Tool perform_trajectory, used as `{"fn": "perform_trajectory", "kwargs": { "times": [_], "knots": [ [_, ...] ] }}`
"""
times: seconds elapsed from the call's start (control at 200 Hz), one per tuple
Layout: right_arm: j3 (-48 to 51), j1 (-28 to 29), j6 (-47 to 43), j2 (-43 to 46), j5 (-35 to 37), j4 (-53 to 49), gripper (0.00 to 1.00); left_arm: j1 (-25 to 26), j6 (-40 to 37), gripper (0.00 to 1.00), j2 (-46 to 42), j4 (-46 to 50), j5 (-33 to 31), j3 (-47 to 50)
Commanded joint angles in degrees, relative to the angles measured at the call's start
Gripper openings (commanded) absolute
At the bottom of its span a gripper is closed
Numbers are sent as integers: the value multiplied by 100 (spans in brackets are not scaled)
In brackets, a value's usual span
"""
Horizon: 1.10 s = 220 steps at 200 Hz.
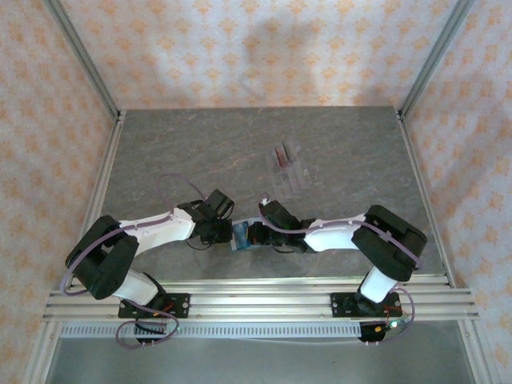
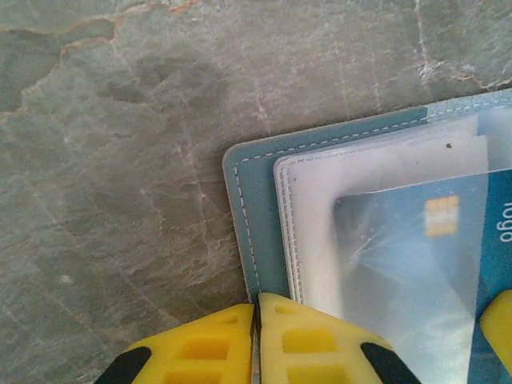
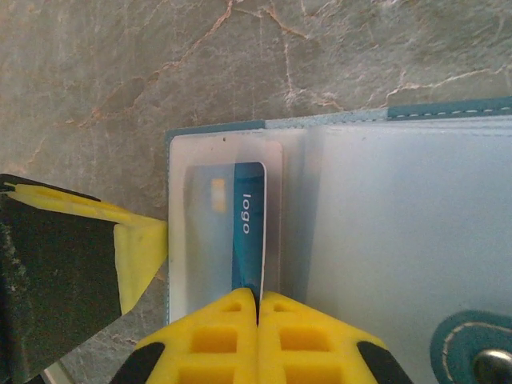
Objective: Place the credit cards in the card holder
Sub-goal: Insert the credit card into the card slot.
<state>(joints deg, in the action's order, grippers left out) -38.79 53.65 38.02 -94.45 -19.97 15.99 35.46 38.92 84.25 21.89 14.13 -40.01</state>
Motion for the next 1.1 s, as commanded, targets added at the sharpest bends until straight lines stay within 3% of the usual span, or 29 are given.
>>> {"fn": "perform_trajectory", "kwargs": {
  "times": [0.0, 0.405, 0.676, 0.926, 1.096],
  "knots": [
    [-155, 1, -204, -193, 160, -643, 0, -39, -106, 10, 196, -189, -112, 103],
    [-281, -56, -131, -442, -47, -395, 1, -40, -95, 10, 222, -273, -67, 192],
    [-241, -57, -128, -330, -163, -148, 10, -39, -86, 10, 324, -351, -5, 180],
    [-233, -64, -156, -138, -28, -512, 26, -40, -86, 10, 329, -360, -18, 213],
    [-188, -127, -170, 25, 16, -658, 31, -39, -86, 10, 339, -369, -16, 224]
  ]
}}
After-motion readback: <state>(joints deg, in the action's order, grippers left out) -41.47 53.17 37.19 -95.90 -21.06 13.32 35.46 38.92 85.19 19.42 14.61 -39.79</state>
